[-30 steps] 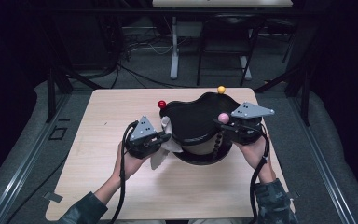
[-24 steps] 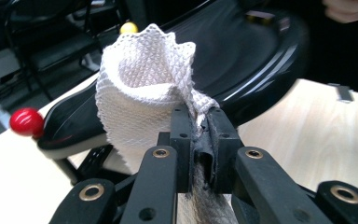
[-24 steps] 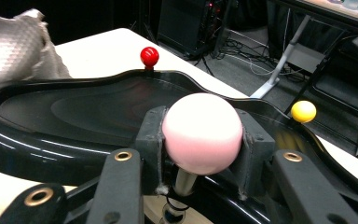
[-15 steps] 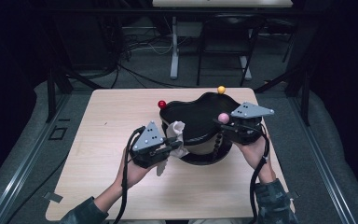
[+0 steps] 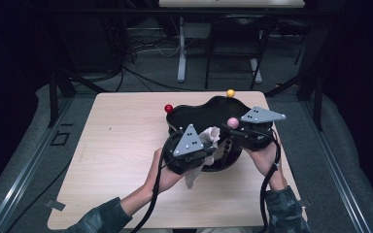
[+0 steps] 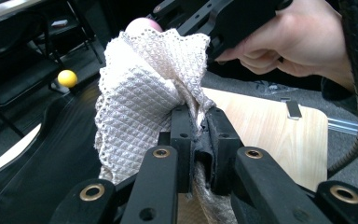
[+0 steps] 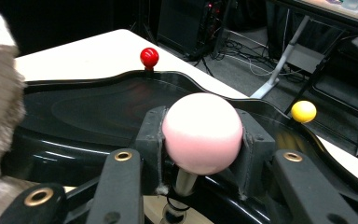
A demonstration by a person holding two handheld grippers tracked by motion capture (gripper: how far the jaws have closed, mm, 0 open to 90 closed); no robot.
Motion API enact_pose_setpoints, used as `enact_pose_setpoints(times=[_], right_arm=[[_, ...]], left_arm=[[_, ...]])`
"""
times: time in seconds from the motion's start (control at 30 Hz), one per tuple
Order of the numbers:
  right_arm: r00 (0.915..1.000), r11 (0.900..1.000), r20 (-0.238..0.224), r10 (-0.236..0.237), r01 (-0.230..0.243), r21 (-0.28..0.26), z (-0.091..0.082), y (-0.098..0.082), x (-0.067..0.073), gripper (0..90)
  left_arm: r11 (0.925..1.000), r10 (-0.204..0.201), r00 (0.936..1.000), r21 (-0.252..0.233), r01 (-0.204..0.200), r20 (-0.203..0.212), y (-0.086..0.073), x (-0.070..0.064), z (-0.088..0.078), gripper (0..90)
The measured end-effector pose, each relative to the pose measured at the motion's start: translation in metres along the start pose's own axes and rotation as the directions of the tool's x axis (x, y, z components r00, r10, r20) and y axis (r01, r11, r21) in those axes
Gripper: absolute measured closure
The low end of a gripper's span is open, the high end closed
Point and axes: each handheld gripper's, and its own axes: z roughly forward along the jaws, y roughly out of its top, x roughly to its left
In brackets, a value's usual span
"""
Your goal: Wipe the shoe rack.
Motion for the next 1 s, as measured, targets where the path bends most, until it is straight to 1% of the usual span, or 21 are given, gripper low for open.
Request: enact_pose_setpoints(times=[0.07,0.13,0.23,0.33,0.47,0.53,0.57,0.6,0.7,0.8,0.87,0.93,1.0], right_arm=[[1.0,1.0,-0.007,0.0,0.0,-0.001,0.0,0.0,0.0,59.8],[1.0,1.0,-0.006,-0.002,0.002,0.0,0.0,0.0,0.0,59.8],[1.0,1.0,-0.007,-0.003,0.003,-0.003,0.0,0.0,0.0,59.8],[1.0,1.0,-0.007,-0.001,0.001,-0.003,0.0,0.0,0.0,59.8],[1.0,1.0,-0.007,0.0,0.0,-0.001,0.0,0.0,0.0,59.8],[1.0,1.0,-0.005,-0.001,0.001,0.001,0.0,0.0,0.0,59.8],[1.0,1.0,-0.005,0.0,0.0,0.0,0.0,0.0,0.0,59.8],[1.0,1.0,-0.005,-0.001,0.001,0.0,0.0,0.0,0.0,59.8],[1.0,1.0,-0.005,-0.001,0.001,0.001,0.0,0.0,0.0,59.8],[1.0,1.0,-0.006,-0.001,0.001,0.0,0.0,0.0,0.0,59.7],[1.0,1.0,-0.006,-0.001,0.001,0.0,0.0,0.0,0.0,59.8],[1.0,1.0,-0.005,-0.001,0.001,-0.003,0.0,0.0,0.0,59.7],[1.0,1.0,-0.007,-0.001,0.001,-0.003,0.0,0.0,0.0,59.8]], left_arm=[[1.0,-0.003,1.0,-0.004,0.003,0.005,-0.001,0.0,0.001,83.1],[0.9998,-0.009,0.9999,-0.015,0.01,0.007,-0.003,0.001,0.0,83.1],[0.9995,-0.022,0.9997,-0.02,0.023,0.007,-0.008,0.001,-0.007,83.2],[0.9997,-0.02,0.9998,-0.016,0.02,-0.004,-0.017,0.001,-0.015,83.2],[0.9991,-0.041,0.9988,-0.014,0.041,-0.027,-0.029,0.007,-0.029,83.1],[0.9988,-0.048,0.9977,-0.007,0.048,-0.048,-0.036,0.012,-0.036,83.1],[0.9979,-0.065,0.996,-0.004,0.065,-0.062,-0.041,0.015,-0.039,83.1],[0.9975,-0.07,0.9949,0.0,0.07,-0.072,-0.044,0.017,-0.041,83.0],[0.9952,-0.094,0.988,0.017,0.097,-0.122,-0.058,0.029,-0.047,83.0],[0.9897,-0.128,0.9773,0.041,0.137,-0.169,-0.075,0.044,-0.048,83.0],[0.9837,-0.16,0.9676,0.049,0.173,-0.195,-0.087,0.054,-0.047,83.0],[0.9778,-0.184,0.9557,0.057,0.202,-0.23,-0.098,0.064,-0.045,83.0],[0.9717,-0.207,0.945,0.059,0.229,-0.253,-0.106,0.072,-0.042,82.9]])
